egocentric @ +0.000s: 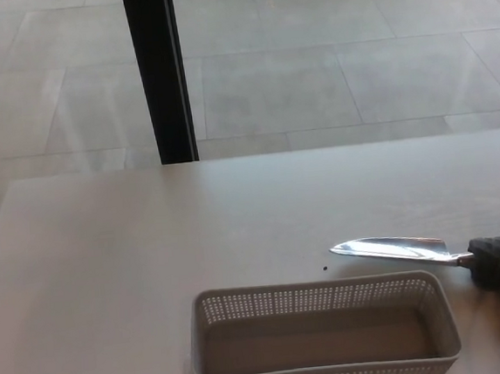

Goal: A garden tool is kept on the righthand side and a container is kept on the lefthand side on a desk infront of the robot. the robot uses its right hand to pick up the garden tool and makes a scooping motion inside the container

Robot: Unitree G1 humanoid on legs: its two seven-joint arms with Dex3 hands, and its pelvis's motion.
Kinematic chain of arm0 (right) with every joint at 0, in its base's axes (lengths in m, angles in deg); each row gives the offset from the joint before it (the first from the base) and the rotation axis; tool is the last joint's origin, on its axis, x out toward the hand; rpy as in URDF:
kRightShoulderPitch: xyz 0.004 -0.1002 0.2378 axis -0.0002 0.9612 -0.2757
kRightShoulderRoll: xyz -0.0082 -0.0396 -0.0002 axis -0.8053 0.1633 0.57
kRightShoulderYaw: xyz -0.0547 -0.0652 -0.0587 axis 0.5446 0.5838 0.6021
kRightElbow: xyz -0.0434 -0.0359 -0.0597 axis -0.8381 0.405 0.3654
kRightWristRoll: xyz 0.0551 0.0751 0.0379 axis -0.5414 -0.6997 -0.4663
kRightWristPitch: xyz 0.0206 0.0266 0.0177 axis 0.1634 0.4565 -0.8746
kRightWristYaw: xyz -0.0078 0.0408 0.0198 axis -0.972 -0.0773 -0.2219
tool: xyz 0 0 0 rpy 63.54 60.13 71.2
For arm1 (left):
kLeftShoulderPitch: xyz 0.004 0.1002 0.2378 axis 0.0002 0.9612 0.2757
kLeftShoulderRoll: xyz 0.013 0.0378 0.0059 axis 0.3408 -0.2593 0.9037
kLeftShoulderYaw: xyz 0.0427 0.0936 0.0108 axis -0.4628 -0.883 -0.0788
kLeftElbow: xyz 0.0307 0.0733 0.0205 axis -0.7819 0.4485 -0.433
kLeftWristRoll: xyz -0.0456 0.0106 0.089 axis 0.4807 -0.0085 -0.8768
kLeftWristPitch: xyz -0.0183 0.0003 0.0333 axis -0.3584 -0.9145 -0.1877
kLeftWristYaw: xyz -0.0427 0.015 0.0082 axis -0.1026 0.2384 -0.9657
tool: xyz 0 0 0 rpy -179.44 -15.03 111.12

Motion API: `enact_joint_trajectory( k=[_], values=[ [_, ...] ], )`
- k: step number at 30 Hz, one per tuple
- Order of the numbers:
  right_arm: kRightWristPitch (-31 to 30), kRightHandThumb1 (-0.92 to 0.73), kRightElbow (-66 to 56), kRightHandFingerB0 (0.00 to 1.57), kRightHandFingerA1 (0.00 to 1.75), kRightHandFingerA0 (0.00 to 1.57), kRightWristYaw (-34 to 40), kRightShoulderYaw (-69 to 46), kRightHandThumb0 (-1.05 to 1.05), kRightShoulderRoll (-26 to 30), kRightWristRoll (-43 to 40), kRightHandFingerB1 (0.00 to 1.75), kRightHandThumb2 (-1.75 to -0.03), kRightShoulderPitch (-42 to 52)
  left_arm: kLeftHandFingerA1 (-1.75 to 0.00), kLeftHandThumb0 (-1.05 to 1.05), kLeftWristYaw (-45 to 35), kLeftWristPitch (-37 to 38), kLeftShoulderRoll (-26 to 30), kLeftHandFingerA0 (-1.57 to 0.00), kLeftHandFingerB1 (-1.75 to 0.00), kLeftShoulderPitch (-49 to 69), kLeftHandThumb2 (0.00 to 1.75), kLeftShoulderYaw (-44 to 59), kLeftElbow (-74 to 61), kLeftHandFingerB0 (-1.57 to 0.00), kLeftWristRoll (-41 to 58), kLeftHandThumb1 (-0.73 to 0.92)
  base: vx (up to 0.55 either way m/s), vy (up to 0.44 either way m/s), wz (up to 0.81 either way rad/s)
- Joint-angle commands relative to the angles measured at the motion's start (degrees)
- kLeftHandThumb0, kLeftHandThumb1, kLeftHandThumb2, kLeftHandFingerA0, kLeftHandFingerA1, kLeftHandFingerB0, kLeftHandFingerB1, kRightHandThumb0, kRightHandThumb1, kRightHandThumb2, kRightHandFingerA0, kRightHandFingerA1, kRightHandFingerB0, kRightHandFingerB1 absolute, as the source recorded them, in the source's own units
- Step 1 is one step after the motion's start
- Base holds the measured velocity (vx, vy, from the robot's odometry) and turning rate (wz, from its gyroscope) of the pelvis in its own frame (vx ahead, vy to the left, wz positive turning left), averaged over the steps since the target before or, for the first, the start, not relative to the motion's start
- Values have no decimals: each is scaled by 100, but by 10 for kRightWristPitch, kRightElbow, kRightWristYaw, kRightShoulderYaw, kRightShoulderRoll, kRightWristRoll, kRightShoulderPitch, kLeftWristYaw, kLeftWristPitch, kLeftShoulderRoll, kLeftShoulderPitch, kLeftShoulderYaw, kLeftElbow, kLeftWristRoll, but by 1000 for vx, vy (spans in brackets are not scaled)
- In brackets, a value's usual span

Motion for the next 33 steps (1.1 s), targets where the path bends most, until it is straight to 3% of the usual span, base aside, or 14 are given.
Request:
enact_joint_trajectory(
  k=[1, 3, 19, 20, 21, 22, 23, 25, 26, 28, 30, 31, 32, 33],
  values=[
    [11, -66, 36, 12, 35, 2, 9, 11, -76, 1, 40, 26, -61, -14, -121, -44, 3, 9, 7, -92, -110, -3, 118, -5, 8, -87, -4, -29, 0, 0, 0],
    [-6, -47, 55, 5, 12, 0, 4, 20, -80, -3, 50, 31, -87, -16, -120, -62, 0, 7, 5, -87, -108, -3, 122, 2, 10, -82, 4, -31, 0, 0, 0],
    [0, -45, 68, 12, 0, 0, 50, 132, -81, -27, 149, 23, -75, 11, -122, -51, 9, 10, 8, -99, -112, 2, 128, -24, 4, -89, -12, -40, 0, 0, 0],
    [5, -40, 64, 8, 11, 0, 73, 131, -66, -29, 153, 35, -71, 19, -124, -44, -1, 14, 8, -84, -110, 4, 129, -19, 3, -84, -5, -41, 0, 0, 0],
    [61, -63, 65, 23, 106, 55, 135, 121, -40, -30, 146, 31, -60, 40, -122, -50, -2, 10, 6, -83, -110, 2, 130, -14, 5, -82, 1, -39, 0, 0, 0],
    [68, -63, 66, 23, 106, 55, 143, 120, -40, -31, 146, 31, -60, 42, -122, -50, -1, 10, 5, -83, -110, 2, 130, -13, 6, -82, 2, -39, 0, 0, 0],
    [82, -72, 67, 42, 134, 71, 160, 120, -28, -29, 151, 36, -63, 46, -123, -36, 0, 9, 4, -95, -112, 3, 118, -13, 6, -88, 2, -32, 0, 0, 0],
    [106, -72, 67, 56, 144, 77, 211, 129, -26, -25, 170, 41, -65, 55, -126, -54, 3, 8, 4, -85, -114, 4, 132, -14, 5, -82, 1, -40, 0, 0, 0],
    [117, -62, 55, 84, 148, 83, 272, 140, -30, -19, 195, 56, -61, 73, -109, -14, 5, 9, 4, -107, -102, 6, 77, -13, 1, -98, 2, -30, 0, 0, 0],
    [130, -63, 53, 89, 153, 85, 315, 146, -33, -15, 207, 58, -59, 83, -117, -14, 9, 9, 6, -123, -105, 9, 78, -15, -8, -102, 2, -30, 0, 0, 0],
    [137, -66, 54, 87, 157, 80, 322, 149, -33, -9, 211, 68, -59, 91, -111, -15, 3, 19, 6, -112, -102, 12, 77, -16, -6, -98, 0, -30, 0, 0, 0],
    [138, -69, 54, 83, 161, 78, 328, 147, -36, -7, 210, 80, -60, 95, -113, -14, 11, 14, 5, -115, -102, 10, 80, -15, -4, -97, 1, -27, 0, 0, 0],
    [140, -74, 56, 79, 161, 73, 332, 143, -30, -1, 206, 92, -64, 103, -125, -44, 6, 11, 4, -91, -116, 7, 131, -7, 2, -85, 8, -44, 0, 0, 0],
    [141, -72, 58, 73, 165, 75, 339, 142, -31, -1, 206, 111, -62, 106, -126, -54, 7, 12, 4, -91, -116, 7, 133, -8, 2, -85, 7, -41, 0, 0, 0]
  ],
)
